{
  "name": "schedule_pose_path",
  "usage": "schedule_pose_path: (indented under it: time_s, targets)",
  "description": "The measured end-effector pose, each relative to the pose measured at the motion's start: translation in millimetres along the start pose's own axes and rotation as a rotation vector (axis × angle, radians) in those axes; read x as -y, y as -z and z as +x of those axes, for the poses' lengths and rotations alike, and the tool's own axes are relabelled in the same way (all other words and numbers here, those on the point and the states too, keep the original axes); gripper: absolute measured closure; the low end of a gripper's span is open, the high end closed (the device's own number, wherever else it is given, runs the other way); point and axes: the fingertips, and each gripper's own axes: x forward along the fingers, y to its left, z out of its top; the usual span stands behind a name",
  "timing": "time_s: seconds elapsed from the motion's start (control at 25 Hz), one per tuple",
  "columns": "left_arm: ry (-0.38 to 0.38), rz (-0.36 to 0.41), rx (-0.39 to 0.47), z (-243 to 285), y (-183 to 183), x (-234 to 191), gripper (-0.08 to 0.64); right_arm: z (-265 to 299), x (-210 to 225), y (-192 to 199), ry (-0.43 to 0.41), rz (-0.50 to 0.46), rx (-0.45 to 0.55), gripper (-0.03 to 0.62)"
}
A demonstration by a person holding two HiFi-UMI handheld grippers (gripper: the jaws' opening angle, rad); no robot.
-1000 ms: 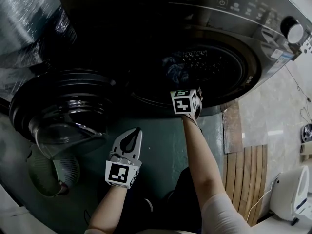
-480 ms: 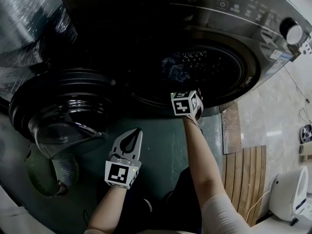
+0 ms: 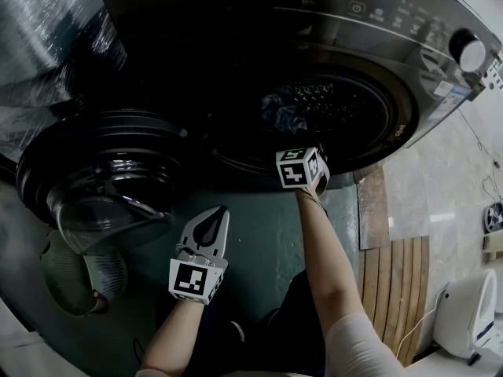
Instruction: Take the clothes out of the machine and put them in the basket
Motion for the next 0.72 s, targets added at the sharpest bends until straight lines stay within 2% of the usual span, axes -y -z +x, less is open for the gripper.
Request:
schedule_pose_path:
  time_s: [0.24, 0.72]
  targets:
    - [-0.011, 0.004, -0.009, -0.8, 0.4, -1.3, 0.538, -2.1, 0.5, -1.2, -0.01, 0.009, 0.011, 0.537]
    - [-0.008, 0.021, -0.011, 1.5, 3.3, -2.0, 0.539, -10.0, 5.4, -6.6, -0.047, 0.126, 0.041, 0.537]
